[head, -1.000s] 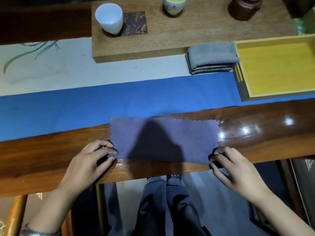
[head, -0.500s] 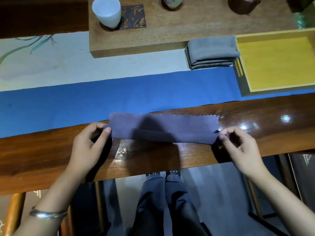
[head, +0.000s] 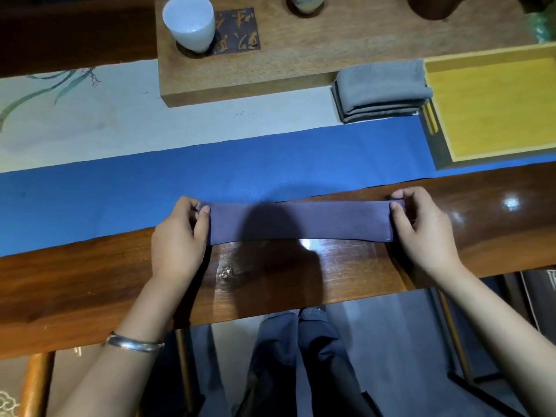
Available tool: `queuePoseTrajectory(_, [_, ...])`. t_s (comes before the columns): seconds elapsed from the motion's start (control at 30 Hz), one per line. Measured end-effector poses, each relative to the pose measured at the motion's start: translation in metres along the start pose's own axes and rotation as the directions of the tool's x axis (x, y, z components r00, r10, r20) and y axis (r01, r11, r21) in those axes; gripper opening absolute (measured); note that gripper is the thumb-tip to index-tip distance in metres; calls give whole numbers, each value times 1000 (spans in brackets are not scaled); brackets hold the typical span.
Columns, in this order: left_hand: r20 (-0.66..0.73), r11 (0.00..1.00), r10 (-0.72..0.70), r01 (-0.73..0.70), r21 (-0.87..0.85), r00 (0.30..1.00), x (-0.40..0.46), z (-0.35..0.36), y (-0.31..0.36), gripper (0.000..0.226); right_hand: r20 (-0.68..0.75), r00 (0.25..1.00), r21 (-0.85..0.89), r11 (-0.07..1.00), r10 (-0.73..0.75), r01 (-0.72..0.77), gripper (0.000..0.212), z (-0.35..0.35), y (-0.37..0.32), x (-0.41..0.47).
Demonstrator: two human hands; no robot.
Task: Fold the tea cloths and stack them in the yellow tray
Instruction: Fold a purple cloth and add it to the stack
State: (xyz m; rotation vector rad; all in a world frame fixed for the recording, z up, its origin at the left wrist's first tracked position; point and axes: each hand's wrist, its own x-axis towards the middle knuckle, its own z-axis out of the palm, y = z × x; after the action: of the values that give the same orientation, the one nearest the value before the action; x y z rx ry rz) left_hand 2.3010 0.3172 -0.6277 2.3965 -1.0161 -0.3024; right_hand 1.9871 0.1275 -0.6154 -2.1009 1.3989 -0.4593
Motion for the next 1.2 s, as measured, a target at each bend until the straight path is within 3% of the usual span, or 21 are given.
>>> queuePoseTrajectory(0.13, [33, 994, 32, -36, 108, 999, 3, 0, 0, 17, 30, 999, -169, 985, -35, 39, 15, 10, -1, -2])
queuePoseTrajectory(0.27, [54, 989, 12, -19, 145, 998, 4, -5, 0, 23, 6, 1000, -229, 973, -4, 5, 20, 17, -6, -4])
queuePoseTrajectory(0.43, [51, 987, -136, 131, 90, 989, -4, -19, 0, 29, 10, 999, -230, 973, 32, -29, 20, 17, -8, -5])
queuePoseTrajectory(0.57, [118, 958, -268, 252, 139, 956, -22, -27, 4, 42, -93, 996, -260, 966, -16, -9, 23, 13, -24, -11])
queuePoseTrajectory(0.67, [207, 914, -375, 398, -81, 904, -27, -21, 14, 42, -152, 983, -97, 992, -99, 85, 21, 21, -57, -25])
queuePoseTrajectory(0.77, [228, 853, -439, 483, -201, 869, -24, -13, 23, 39, -87, 988, 109, 984, -130, 139, 21, 40, -95, -43])
queuePoseTrajectory(0.93, [90, 838, -426, 430, -335, 900, -19, -5, 38, 32, 118, 987, 157, 984, -105, 86, 29, 68, -120, -50])
queuePoseTrajectory(1.1, [72, 688, -341, 301, -661, 937, -21, 1, 57, 39, 87, 985, 253, 953, 150, -168, 23, 73, -119, -47])
queuePoseTrajectory(1.2, [18, 737, -183, 149, -659, 983, -24, 4, 76, 46, 157, 937, 386, 854, 312, -349, 15, 72, -117, -41])
